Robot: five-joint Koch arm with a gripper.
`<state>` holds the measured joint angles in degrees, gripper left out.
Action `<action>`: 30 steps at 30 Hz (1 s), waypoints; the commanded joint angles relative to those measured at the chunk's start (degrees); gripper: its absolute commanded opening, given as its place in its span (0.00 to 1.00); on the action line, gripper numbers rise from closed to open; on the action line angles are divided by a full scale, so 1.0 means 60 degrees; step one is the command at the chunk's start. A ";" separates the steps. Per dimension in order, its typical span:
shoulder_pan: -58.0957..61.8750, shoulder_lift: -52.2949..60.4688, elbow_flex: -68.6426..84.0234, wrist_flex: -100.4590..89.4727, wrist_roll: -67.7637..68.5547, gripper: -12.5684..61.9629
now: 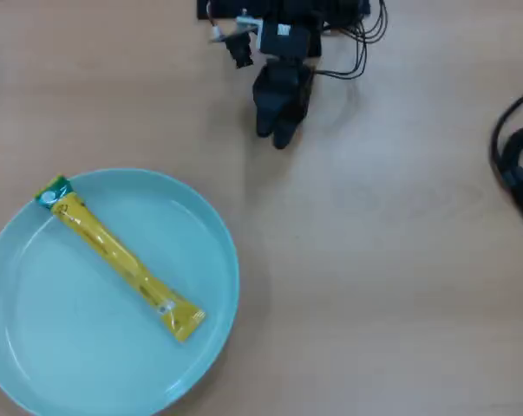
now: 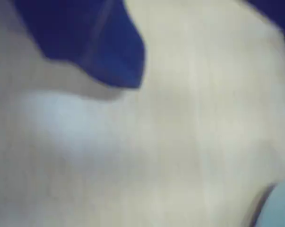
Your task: Pick up the yellow coffee stick, then put it in the green bowl
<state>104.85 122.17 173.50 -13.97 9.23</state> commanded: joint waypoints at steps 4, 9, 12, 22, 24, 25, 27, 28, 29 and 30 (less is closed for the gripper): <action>-0.0044 0.0161 0.0542 -0.0718 0.0059 0.86; -0.0454 0.0469 0.1216 -0.0557 0.0044 0.86; -0.0938 0.1245 0.1230 0.0732 0.0059 0.86; -0.1040 0.2285 0.1216 0.4219 0.0146 0.80; -0.1040 0.2285 0.1216 0.4233 0.0146 0.67; -0.1025 0.2271 0.1216 0.4219 0.0146 0.59; -0.1011 0.2271 0.1230 0.4189 0.0132 0.44; -0.1040 0.2271 0.1230 0.4175 0.0088 0.38; -0.1055 0.2271 0.1230 0.4189 0.0059 0.33; -0.1055 0.2271 0.1230 0.4189 0.0059 0.28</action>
<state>98.61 130.17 178.86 -0.53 9.23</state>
